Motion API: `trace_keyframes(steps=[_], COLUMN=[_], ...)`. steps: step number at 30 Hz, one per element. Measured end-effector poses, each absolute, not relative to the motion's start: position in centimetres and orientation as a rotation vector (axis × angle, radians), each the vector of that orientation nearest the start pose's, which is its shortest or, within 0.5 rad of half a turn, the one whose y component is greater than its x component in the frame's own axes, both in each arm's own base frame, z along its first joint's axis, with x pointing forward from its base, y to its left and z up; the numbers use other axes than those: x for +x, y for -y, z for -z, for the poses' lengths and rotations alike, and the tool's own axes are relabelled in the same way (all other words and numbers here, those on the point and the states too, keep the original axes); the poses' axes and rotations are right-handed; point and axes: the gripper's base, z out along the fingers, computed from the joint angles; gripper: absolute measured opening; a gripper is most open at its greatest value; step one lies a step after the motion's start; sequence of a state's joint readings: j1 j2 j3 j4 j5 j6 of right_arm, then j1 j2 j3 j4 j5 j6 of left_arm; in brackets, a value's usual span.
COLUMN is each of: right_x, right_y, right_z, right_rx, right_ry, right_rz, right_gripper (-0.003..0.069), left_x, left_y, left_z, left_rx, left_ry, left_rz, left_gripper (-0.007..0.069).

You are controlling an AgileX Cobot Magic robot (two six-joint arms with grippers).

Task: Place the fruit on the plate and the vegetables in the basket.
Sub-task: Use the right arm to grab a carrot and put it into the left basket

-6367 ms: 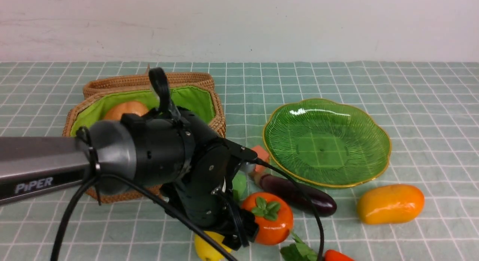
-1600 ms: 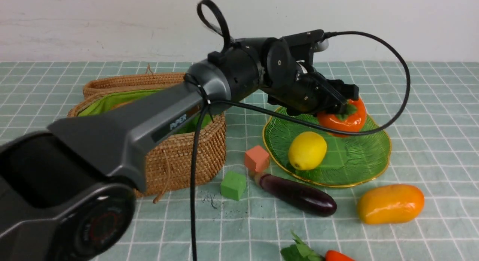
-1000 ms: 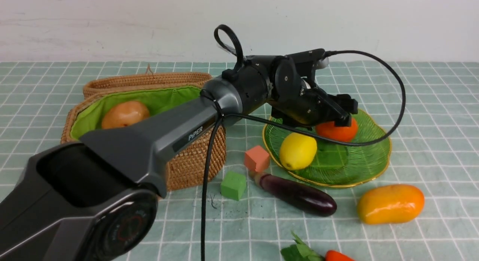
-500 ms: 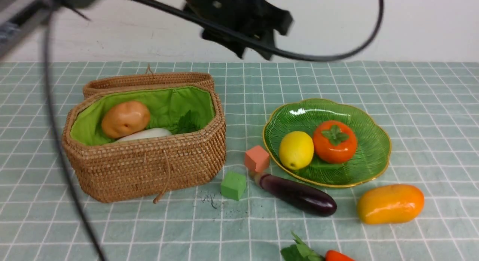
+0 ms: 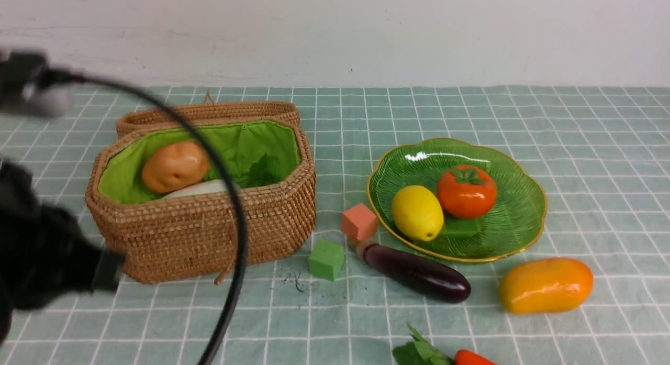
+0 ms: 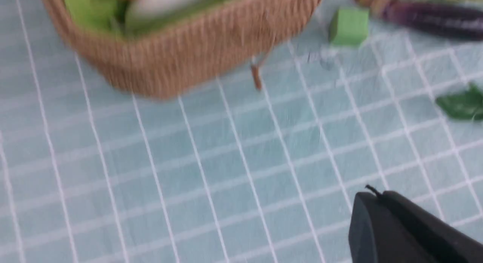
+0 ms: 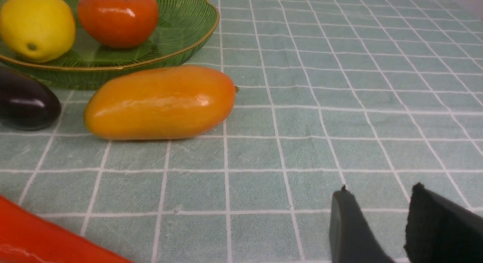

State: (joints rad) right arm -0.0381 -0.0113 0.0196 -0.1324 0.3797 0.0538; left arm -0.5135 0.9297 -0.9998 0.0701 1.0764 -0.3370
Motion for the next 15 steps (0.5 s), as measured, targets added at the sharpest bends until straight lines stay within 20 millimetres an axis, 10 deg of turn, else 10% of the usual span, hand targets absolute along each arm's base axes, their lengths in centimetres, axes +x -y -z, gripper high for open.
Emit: trace_keyframes(steps=[4,15], right_x=[5.2,5.2], right_y=[0.6,0.6], right_z=[-17.3,-17.3], right_rx=[0.005,0.005], right_ry=[-1.870,-1.870], right_rz=[0.120,0.120], right_gripper=[0.0241,0.0241], left_x=[10.3,1.7], left_y=[5.3,-0.4], left_z=[-32.2,-32.6], left_rx=[0.094,0.058], left_ry=[-2.400,-1.827], left_rz=[0.384,0.491], left_gripper=[-0.0013,-0.0013])
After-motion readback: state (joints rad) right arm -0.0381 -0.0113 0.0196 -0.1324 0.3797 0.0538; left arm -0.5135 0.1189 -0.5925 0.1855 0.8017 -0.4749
